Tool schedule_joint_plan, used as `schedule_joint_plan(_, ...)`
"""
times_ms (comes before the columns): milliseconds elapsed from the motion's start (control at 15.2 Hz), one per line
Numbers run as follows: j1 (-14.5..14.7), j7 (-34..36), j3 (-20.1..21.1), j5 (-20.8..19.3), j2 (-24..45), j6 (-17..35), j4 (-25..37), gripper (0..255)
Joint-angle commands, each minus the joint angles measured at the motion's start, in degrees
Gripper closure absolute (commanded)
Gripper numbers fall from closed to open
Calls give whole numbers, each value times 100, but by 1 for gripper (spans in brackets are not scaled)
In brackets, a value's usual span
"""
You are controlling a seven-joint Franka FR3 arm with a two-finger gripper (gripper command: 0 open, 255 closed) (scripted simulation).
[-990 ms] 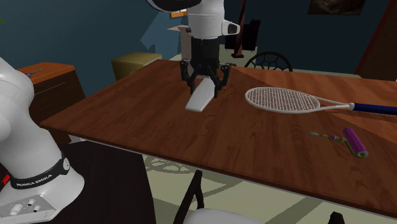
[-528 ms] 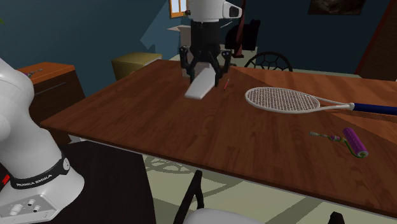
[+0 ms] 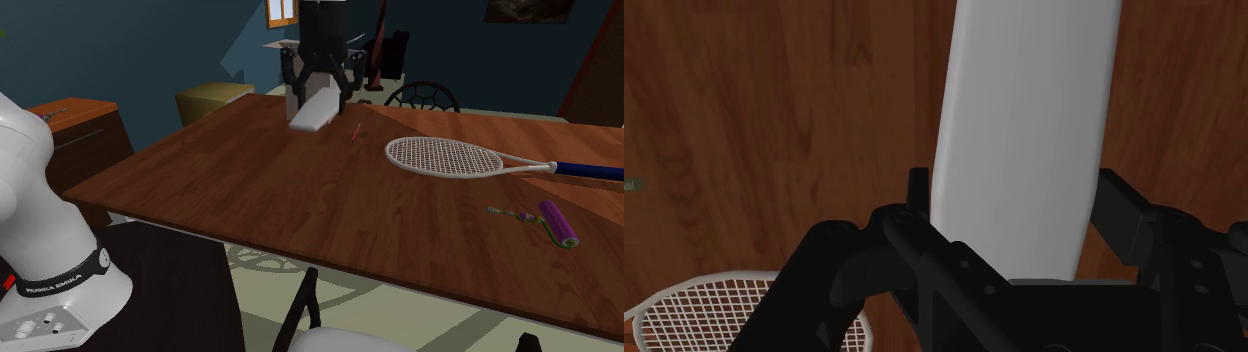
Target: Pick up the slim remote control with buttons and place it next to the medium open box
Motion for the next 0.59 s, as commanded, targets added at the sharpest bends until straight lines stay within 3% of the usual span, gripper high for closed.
schedule_joint_plan(0,3,6,7,0,-17,-162,145,255)
schedule_joint_plan(528,13,7,21,8,-13,-779,765,255)
